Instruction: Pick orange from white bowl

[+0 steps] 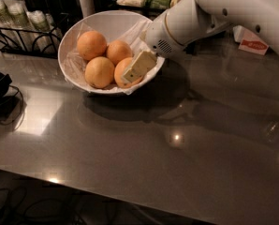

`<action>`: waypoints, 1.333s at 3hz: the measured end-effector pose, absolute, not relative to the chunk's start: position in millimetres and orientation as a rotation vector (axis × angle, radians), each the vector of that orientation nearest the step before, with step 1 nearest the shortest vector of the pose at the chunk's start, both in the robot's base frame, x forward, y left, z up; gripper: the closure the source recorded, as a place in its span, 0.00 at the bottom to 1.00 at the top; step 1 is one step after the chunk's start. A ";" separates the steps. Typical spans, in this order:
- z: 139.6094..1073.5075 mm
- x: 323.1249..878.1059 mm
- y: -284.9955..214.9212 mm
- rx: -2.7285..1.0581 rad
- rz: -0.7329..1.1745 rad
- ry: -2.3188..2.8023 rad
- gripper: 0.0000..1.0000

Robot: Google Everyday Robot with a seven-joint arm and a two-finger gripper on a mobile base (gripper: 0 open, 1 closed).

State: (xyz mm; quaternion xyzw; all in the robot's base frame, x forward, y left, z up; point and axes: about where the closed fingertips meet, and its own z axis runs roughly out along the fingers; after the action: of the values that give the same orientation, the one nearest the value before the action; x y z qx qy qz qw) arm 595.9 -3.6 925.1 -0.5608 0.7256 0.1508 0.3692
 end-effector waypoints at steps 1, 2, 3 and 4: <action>899.4 609.2 5.3 -1.440 0.405 1.901 0.17; 900.4 617.1 12.7 -1.456 0.401 1.890 0.20; 892.6 622.9 12.0 -1.450 0.401 1.914 0.21; 880.2 626.8 9.6 -1.440 0.404 1.950 0.22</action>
Offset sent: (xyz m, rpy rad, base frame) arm 0.0120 0.0027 -0.0349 -0.0083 0.0571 -0.0231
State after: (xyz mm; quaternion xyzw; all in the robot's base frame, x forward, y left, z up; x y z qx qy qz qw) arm 626.8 9.6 880.2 -0.5521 0.7475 0.1549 0.3353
